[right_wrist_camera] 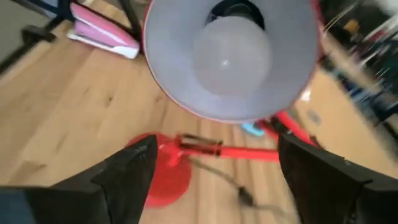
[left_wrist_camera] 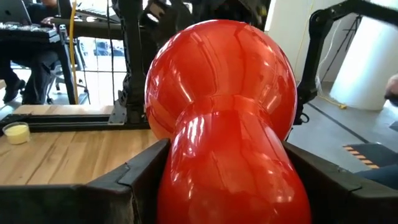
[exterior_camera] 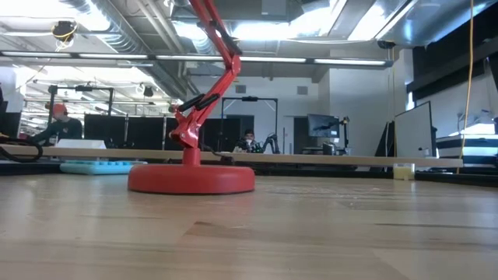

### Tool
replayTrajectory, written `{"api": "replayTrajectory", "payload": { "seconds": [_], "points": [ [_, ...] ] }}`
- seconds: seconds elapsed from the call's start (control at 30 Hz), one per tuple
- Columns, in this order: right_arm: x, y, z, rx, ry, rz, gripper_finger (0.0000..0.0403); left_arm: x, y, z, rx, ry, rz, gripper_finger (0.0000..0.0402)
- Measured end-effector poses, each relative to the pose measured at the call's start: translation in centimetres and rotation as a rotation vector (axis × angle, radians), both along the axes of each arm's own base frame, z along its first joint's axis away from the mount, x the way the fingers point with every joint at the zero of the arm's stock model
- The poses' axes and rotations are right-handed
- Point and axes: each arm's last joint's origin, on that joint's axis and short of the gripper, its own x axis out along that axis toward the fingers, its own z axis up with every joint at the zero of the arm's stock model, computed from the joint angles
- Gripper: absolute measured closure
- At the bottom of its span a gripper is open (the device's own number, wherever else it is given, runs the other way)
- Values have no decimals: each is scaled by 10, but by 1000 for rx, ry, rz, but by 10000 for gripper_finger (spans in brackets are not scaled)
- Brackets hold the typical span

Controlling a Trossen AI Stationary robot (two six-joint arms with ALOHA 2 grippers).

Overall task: Screw lightbulb
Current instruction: Remove the lightbulb from the lamp

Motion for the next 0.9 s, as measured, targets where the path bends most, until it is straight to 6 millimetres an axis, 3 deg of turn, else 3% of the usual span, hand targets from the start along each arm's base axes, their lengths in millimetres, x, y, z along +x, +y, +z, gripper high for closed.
{"api": "replayTrajectory", "payload": {
  "seconds": [0.1, 0.27, 0.47, 0.63, 0.9],
  "points": [
    [11, 2, -22, -124, -106, 29, 73, 0, 0, 0, -14, 4, 1, 149],
    [27, -6, -29, -336, -291, 35, 72, 0, 0, 0, -37, 7, 0, 149],
    [26, -2, -28, -472, -229, 34, 72, 0, 0, 1, -67, 11, -2, 149],
    [37, 1, -42, -588, -182, 113, 72, 0, 0, 1, -76, 12, -2, 149],
    [49, -2, -42, -731, -244, 118, 72, 0, 0, 1, -76, 12, -4, 149]
  ]
}}
